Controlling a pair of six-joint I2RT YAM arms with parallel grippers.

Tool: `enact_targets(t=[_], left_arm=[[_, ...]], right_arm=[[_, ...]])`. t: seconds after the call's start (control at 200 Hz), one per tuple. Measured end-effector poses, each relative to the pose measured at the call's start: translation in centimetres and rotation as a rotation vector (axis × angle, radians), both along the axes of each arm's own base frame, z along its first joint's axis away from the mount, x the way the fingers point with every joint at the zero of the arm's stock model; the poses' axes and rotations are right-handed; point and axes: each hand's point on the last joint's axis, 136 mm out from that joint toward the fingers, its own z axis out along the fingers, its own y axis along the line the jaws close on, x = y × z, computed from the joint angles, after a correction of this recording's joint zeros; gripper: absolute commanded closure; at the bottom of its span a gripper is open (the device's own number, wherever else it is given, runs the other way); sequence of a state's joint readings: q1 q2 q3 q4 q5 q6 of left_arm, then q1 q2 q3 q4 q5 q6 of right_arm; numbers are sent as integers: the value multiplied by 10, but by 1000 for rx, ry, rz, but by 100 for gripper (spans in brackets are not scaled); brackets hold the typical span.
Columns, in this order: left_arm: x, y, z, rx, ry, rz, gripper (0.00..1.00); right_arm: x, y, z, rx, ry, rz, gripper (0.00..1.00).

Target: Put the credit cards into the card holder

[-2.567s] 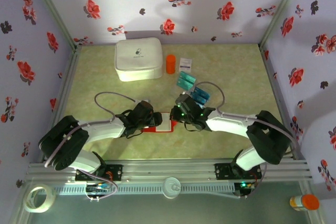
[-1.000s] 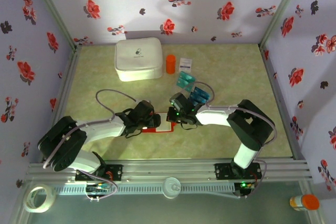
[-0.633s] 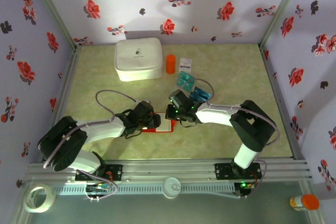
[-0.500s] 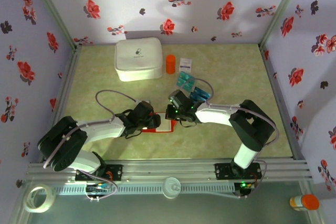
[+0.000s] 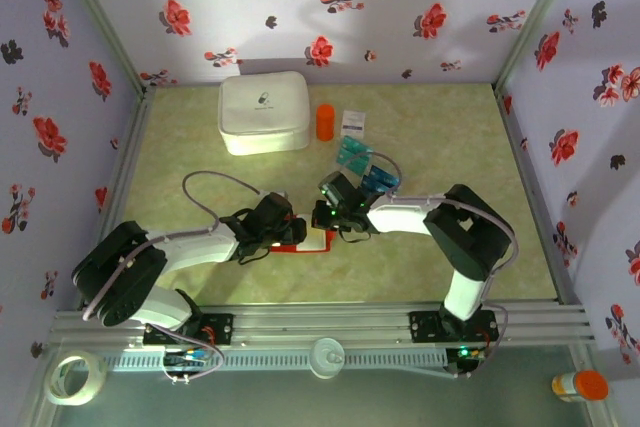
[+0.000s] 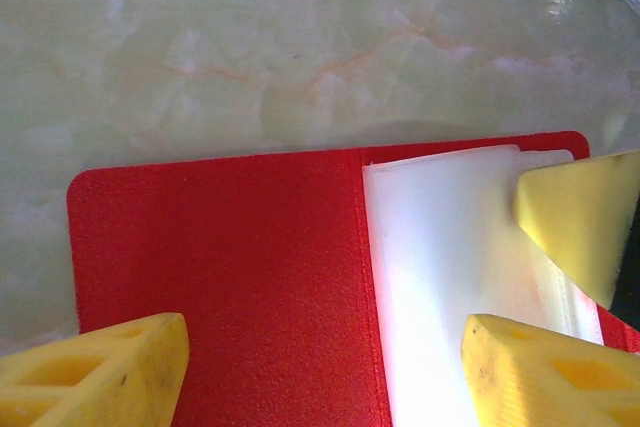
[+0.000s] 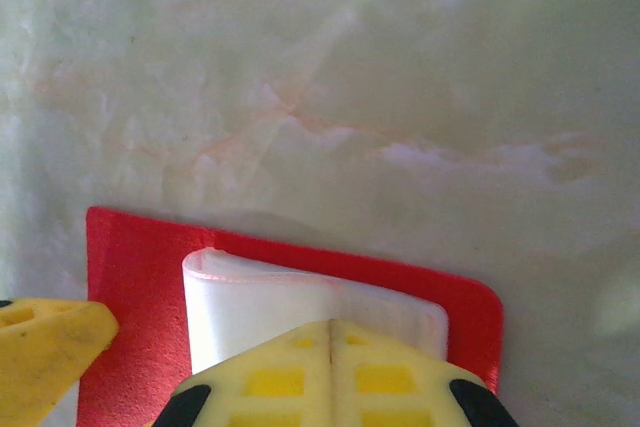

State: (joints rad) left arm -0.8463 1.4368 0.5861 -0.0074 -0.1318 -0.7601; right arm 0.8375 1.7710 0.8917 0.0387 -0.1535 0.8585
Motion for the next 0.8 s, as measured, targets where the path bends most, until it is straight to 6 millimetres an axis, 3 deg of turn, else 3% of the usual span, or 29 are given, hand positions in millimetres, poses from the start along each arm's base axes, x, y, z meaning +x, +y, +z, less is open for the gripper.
enact_targets(t=[0.345, 0.585, 0.8], left_arm=[[1, -1, 0, 7, -9, -16, 24], [2, 2, -5, 39, -17, -25, 42], [3, 5, -7, 60, -25, -28, 46]], right_arm=[[0, 7, 1, 49, 18, -10, 100], [0, 8, 0, 61, 19, -18, 100], [-1, 9, 0, 67, 28, -21, 100]])
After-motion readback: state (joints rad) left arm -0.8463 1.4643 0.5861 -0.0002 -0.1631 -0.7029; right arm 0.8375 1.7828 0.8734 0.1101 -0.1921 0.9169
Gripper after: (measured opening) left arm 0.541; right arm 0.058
